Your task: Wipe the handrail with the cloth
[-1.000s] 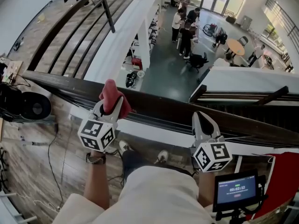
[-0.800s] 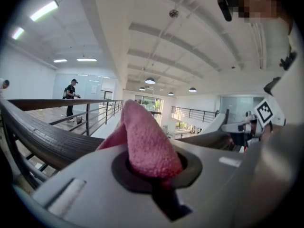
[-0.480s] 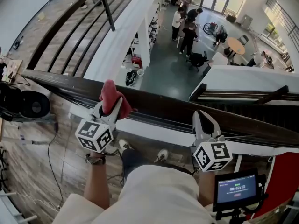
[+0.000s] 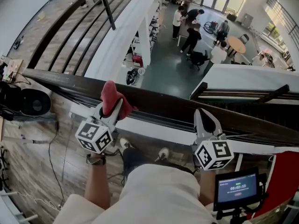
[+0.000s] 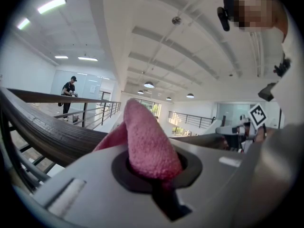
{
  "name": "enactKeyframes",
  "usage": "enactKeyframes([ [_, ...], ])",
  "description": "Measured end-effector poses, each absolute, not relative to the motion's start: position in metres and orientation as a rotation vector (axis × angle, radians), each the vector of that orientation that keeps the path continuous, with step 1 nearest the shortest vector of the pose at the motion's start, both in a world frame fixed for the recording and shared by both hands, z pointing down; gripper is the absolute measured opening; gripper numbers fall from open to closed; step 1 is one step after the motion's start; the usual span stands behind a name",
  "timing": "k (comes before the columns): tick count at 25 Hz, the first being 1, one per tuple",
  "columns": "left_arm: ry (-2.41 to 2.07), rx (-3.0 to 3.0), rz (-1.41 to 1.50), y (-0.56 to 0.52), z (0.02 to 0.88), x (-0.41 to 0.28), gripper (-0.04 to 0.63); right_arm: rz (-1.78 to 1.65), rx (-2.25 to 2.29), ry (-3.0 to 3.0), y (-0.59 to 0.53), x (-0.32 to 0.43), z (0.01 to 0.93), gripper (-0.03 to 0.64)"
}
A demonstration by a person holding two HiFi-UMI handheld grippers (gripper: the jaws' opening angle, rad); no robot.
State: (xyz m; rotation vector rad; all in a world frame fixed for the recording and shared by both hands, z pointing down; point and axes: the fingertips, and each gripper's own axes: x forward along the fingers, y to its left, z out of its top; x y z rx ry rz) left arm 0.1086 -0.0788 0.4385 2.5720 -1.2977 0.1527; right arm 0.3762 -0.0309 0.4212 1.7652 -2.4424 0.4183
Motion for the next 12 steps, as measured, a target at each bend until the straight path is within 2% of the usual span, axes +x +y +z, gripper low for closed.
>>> enactKeyframes([
  [12, -1.385, 2.614, 0.181, -0.0702, 0.4439, 0.1104, 0.032, 0.426, 1.765, -2.442, -0.0306, 0.3767, 0.4210, 0.003],
])
